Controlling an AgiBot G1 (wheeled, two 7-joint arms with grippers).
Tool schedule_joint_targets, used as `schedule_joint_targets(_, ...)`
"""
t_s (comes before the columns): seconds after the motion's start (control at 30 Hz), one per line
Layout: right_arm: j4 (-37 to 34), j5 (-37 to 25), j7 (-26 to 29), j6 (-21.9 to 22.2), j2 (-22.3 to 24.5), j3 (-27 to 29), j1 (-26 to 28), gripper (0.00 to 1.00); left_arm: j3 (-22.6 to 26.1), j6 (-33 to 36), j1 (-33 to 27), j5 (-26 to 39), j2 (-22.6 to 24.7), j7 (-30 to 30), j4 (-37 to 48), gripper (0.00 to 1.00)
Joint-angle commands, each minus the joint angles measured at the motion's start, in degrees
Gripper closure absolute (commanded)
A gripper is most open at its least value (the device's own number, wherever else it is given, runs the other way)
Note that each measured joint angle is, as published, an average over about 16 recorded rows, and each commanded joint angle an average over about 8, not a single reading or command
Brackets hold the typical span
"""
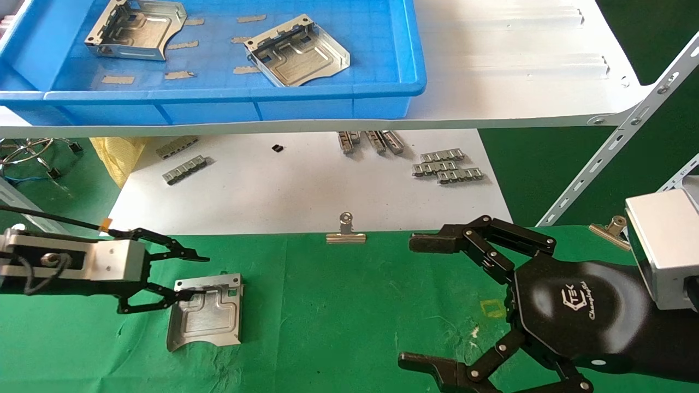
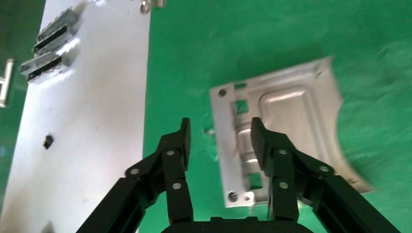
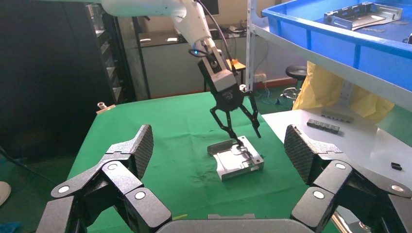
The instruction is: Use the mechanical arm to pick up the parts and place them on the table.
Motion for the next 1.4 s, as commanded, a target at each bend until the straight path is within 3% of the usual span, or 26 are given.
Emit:
schedule_joint_targets(0.03,0.0,0.0,0.0,0.0,0.0,0.0,0.0,0.00,0.0,1.1,-0.4,-0.1,-0.2,0.0,0.2,0.00)
schedule_joint_targets(0.4,0.0,0.0,0.0,0.0,0.0,0.0,0.0,0.00,-3.2,1.8,0.3,-5.0,-0.7,-10.1,3.5,0.00)
schedule_joint_targets(0.83,0.0,0.0,0.0,0.0,0.0,0.0,0.0,0.00,-3.4,1.7,0.7,-5.2,-0.9,-10.1,2.8,0.00)
schedule_joint_targets(1.4,-0.1,0.0,0.0,0.0,0.0,-0.1,0.0,0.00,-11.3,0.4,10.8,-12.1,-5.0,-22.5,-15.8,0.00)
